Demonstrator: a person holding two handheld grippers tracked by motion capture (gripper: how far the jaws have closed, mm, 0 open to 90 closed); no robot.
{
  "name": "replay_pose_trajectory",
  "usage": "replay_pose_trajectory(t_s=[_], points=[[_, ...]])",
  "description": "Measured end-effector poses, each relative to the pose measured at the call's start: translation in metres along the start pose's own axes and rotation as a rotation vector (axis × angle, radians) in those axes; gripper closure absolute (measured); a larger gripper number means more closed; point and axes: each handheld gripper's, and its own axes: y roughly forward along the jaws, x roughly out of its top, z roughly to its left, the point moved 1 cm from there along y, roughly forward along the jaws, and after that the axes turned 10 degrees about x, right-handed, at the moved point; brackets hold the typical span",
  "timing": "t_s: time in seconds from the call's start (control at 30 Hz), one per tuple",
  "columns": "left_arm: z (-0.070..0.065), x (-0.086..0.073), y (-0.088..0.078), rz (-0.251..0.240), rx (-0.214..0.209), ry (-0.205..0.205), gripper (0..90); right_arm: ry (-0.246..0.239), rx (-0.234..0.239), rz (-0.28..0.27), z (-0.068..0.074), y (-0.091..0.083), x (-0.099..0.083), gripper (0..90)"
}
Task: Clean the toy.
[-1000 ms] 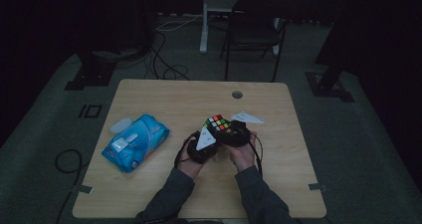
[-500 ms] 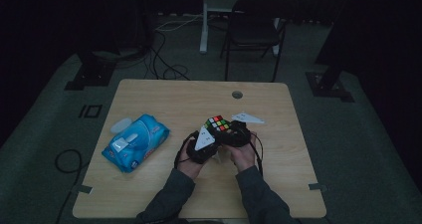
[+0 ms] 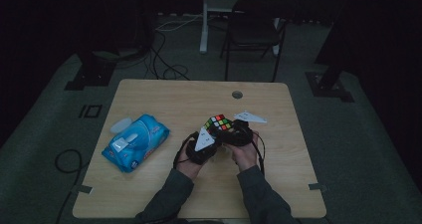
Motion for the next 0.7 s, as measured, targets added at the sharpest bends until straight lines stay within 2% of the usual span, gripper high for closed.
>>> replay_pose_trajectory(t_s=[0.3, 0.53, 0.63, 0.7], points=[[0.004, -0.011, 0.003, 0.033, 0.019, 0.008, 89.7, 0.005, 0.008, -0.001, 0.000, -0.003, 0.000, 33.9], [0.006, -0.016, 0.003, 0.052, 0.058, 0.041, 89.6, 0.014, 0.020, 0.004, -0.001, -0.004, -0.002, 33.9], [0.012, -0.018, 0.002, 0.052, 0.075, 0.016, 89.5, 0.013, 0.023, 0.012, -0.002, -0.005, -0.003, 33.9], [0.016, -0.019, 0.001, 0.054, 0.084, 0.015, 89.4, 0.014, 0.030, 0.019, -0.003, -0.005, -0.005, 33.9]])
